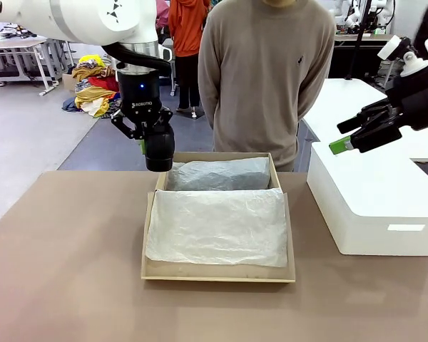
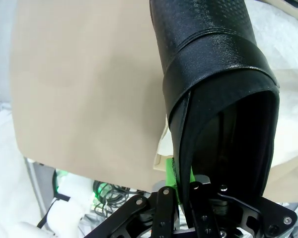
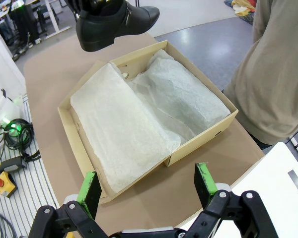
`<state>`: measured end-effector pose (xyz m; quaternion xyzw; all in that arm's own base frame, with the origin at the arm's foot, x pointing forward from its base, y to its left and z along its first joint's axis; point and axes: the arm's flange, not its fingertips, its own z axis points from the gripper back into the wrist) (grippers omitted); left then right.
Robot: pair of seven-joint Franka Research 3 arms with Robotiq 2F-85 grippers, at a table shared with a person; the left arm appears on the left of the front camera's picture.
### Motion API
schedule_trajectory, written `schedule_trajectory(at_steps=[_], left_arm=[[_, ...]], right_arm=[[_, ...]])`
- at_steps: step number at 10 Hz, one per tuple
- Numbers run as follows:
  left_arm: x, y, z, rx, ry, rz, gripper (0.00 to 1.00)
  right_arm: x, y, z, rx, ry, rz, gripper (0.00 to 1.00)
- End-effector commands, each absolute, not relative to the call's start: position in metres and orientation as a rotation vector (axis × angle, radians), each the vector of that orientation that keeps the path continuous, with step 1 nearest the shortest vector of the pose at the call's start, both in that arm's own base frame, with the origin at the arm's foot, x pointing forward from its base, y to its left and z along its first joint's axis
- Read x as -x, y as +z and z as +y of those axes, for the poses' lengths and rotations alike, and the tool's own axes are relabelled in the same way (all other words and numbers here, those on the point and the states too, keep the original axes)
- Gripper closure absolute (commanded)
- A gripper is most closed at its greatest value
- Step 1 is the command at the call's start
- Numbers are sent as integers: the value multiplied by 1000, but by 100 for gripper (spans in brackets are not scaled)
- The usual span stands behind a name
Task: Pack the shoes into the box.
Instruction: Place the other shoe of the Shoes into the Shoes Box.
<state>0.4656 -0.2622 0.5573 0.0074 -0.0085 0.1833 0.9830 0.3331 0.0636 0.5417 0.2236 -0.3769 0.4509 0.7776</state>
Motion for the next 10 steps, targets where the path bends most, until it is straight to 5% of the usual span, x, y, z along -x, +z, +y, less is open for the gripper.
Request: schedule_trajectory(at_steps=[1, 3, 5, 10], left_arm=[[-461, 561, -255, -11, 361, -21, 100], [-466, 557, -261, -16, 370, -16, 100], [-456, 565, -286, 3, 680, -52, 100], [-458, 565, -369, 34, 986, 6, 100]], right_arm=[[-337, 542, 62, -501, 997, -839, 0], [-337, 542, 62, -501, 997, -839, 0], [-337, 542, 62, -501, 997, -839, 0], [-337, 542, 62, -501, 997, -839, 0]])
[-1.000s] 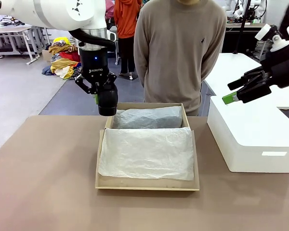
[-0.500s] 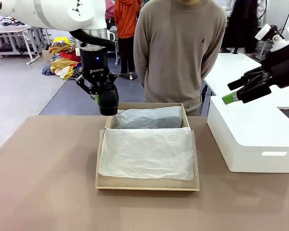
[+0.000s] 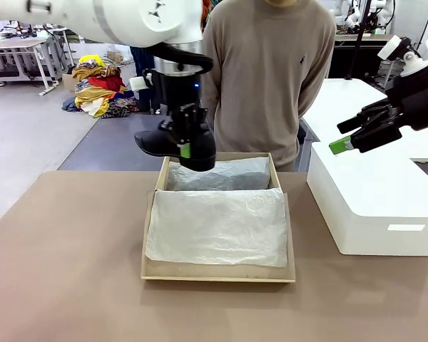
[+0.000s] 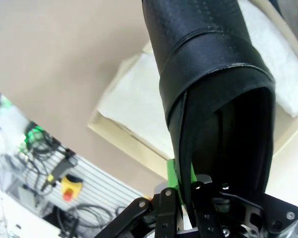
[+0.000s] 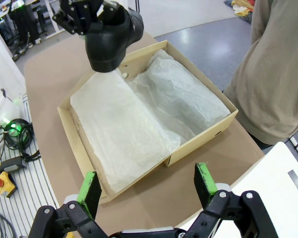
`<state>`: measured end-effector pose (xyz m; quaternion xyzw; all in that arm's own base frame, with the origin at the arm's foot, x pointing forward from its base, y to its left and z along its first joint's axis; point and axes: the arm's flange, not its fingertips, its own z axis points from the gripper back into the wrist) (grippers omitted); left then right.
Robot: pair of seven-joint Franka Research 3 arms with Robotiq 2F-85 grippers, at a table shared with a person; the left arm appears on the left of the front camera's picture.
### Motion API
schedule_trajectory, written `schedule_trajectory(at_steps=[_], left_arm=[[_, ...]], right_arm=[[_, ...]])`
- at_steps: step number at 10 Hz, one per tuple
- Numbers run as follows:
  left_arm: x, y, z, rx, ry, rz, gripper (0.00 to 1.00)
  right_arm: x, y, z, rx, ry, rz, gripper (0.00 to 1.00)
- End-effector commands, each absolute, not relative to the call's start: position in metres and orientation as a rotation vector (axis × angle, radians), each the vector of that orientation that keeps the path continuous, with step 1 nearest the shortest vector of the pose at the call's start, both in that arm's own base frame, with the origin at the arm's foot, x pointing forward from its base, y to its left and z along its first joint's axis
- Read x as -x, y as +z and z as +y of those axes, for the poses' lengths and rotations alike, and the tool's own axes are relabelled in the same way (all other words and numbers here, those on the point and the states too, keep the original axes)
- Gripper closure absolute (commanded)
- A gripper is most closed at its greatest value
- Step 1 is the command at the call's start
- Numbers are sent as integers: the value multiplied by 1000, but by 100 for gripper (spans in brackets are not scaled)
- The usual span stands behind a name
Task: Pack the shoes into the box.
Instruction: Place the other shoe of the Shoes into the Shoes Box.
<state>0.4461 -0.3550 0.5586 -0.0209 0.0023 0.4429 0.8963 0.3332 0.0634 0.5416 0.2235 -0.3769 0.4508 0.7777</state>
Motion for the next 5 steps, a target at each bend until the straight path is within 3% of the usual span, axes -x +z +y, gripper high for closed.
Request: schedule_trajectory(at_steps=[1, 5], left_arm=[[-460, 562, -383, 24, 1020, -2, 100], [-466, 539, -437, -27, 1027, -33, 100]], right_arm=[[-337, 542, 62, -501, 997, -839, 0], [-337, 542, 62, -501, 997, -839, 0]])
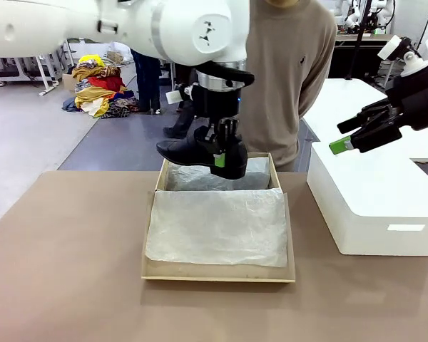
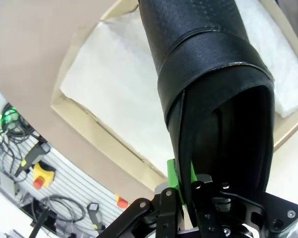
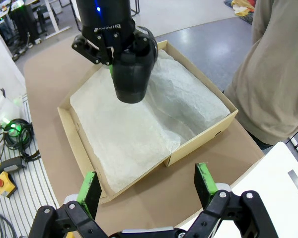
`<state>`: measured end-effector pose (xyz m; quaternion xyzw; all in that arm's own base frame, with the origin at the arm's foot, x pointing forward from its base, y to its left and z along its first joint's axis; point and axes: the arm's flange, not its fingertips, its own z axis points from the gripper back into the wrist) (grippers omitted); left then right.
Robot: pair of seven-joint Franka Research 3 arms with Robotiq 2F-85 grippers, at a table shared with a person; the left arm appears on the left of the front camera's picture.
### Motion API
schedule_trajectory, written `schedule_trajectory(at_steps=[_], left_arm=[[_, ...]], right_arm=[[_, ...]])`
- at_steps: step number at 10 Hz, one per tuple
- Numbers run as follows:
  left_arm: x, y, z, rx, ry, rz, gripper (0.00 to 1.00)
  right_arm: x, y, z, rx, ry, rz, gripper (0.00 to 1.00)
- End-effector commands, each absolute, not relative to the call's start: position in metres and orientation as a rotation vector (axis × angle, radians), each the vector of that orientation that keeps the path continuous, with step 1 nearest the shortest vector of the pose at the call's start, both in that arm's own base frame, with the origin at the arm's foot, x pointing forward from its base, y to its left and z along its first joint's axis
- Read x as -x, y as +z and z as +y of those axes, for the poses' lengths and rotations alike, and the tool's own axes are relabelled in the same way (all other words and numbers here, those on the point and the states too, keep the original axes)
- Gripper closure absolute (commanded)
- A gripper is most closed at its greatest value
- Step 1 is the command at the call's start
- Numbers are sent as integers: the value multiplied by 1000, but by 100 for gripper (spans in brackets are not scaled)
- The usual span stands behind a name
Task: Pack the shoes into the box.
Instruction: Place the other shoe of the Shoes into the Shoes Box.
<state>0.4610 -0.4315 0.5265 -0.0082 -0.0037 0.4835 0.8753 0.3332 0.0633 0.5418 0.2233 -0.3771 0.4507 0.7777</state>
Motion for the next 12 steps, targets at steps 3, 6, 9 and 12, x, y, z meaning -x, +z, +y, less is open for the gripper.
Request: schedule_trajectory(at_steps=[3, 6, 9, 12], left_arm=[[-460, 533, -419, 29, 1021, -1, 100], [-467, 528, -428, 25, 1017, -7, 100], [-469, 535, -459, 68, 1142, -31, 100], [-473, 526, -481, 20, 1274, -17, 100]], right_arm=[[-337, 542, 62, -501, 997, -839, 0], [-337, 542, 62, -501, 997, -839, 0], [-337, 542, 62, -501, 997, -839, 0], [-337, 542, 62, -501, 997, -839, 0]])
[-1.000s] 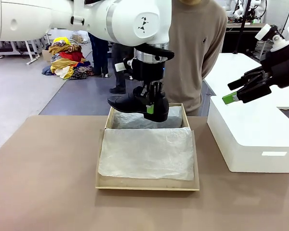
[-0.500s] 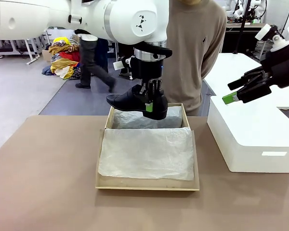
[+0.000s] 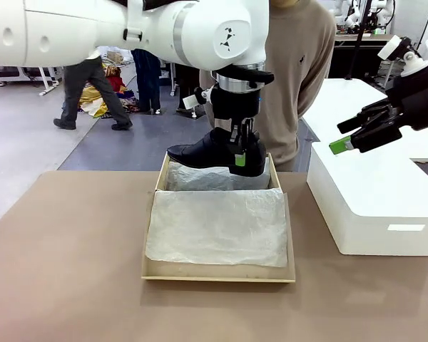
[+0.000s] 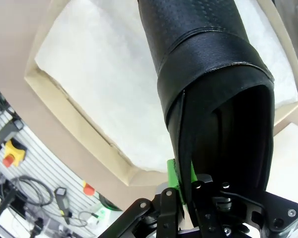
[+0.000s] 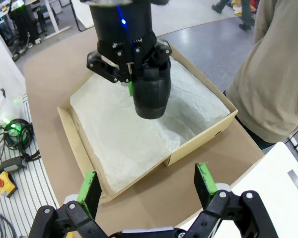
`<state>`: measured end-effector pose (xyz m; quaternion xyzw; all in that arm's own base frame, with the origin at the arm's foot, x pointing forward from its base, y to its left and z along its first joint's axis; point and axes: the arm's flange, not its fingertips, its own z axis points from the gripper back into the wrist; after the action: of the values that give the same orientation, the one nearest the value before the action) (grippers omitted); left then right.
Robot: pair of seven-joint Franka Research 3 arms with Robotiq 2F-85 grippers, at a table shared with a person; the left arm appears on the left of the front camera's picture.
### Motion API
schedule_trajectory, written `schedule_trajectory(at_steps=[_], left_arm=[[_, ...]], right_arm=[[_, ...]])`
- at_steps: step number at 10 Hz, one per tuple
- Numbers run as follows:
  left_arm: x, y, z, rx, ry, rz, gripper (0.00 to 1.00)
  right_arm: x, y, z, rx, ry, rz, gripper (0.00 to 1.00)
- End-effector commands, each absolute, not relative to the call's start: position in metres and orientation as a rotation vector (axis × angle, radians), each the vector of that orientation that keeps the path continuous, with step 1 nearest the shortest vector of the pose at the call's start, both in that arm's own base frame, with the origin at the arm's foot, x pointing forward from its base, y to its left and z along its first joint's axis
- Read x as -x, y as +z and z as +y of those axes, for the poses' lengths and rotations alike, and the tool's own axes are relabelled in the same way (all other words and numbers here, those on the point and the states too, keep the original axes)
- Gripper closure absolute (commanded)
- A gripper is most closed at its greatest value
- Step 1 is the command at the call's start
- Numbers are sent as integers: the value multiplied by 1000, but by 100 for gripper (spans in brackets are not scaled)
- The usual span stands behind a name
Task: Pack the shoes into the box.
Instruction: Place the other shoe of the Shoes into the Shoes Box.
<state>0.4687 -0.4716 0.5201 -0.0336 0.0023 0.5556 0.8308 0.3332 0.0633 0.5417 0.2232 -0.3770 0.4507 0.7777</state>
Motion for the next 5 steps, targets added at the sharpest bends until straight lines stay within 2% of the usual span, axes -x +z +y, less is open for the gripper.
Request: schedule_trajectory(at_steps=[1, 5], left_arm=[[-473, 523, -488, 10, 1316, -11, 100], [-474, 507, -499, 2, 1467, -17, 100]], right_arm=[[-337, 542, 62, -501, 997, -839, 0], [-337, 542, 62, -501, 997, -839, 0]])
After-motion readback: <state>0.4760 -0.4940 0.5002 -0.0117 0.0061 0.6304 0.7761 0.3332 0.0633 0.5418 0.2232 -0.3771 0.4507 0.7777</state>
